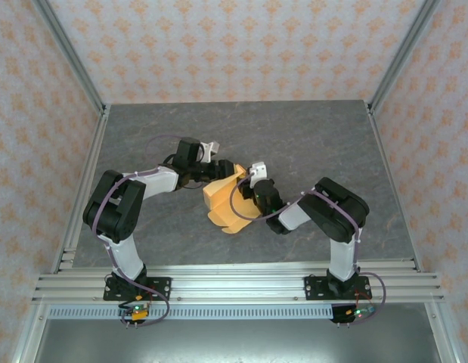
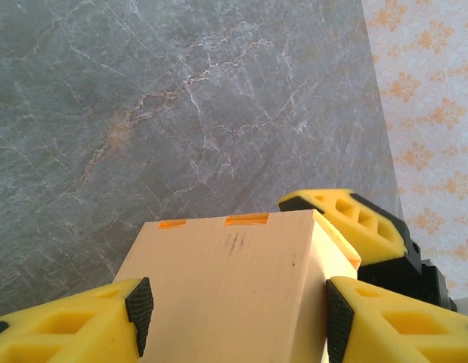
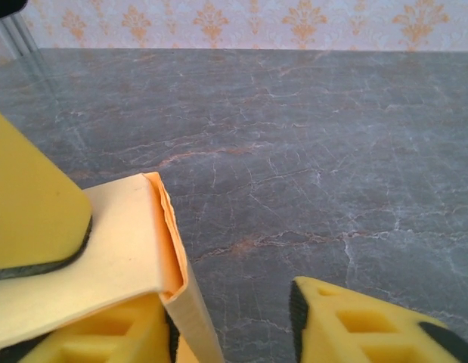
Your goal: Fold the paper box
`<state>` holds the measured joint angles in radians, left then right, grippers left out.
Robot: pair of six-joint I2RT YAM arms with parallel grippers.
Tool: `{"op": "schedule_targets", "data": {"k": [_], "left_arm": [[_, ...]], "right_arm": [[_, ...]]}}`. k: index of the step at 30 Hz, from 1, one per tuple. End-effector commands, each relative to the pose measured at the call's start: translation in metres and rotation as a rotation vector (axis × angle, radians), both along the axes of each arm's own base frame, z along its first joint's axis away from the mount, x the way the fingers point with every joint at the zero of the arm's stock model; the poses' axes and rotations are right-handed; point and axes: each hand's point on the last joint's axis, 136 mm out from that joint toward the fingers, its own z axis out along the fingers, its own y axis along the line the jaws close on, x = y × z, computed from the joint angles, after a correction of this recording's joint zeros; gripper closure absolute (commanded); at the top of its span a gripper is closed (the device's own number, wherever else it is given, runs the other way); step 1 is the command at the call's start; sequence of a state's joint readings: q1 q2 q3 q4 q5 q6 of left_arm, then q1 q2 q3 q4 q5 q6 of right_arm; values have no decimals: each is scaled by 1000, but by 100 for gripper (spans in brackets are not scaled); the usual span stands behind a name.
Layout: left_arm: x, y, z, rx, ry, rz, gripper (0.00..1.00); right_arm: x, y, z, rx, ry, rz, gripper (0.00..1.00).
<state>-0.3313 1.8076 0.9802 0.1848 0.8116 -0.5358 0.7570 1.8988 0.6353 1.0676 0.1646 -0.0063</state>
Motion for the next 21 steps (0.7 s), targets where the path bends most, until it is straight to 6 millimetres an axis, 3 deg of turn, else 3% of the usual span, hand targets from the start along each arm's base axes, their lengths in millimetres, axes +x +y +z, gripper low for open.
{"op": "schedule_targets", "data": {"k": [1, 4, 8, 11, 15, 21], "left_arm": [[-39, 31, -77, 169, 260, 65, 38], [-40, 31, -79, 166, 262, 62, 38], [-41, 31, -81, 166, 268, 60, 38], [-40, 31, -79, 156, 282, 78, 38], [-38, 31, -78, 157, 282, 79, 38], [-36, 30, -78, 152, 282, 80, 38]], "right_arm": [[18, -30, 10, 29, -8, -208, 64], [18, -46, 2, 9, -22, -278, 69], [19, -45, -1, -5, -18, -288, 67], [16, -29, 2, 6, -15, -190, 57], [2, 8, 1, -73, -1, 83, 56], [10, 8, -24, -107, 76, 106, 58]]}}
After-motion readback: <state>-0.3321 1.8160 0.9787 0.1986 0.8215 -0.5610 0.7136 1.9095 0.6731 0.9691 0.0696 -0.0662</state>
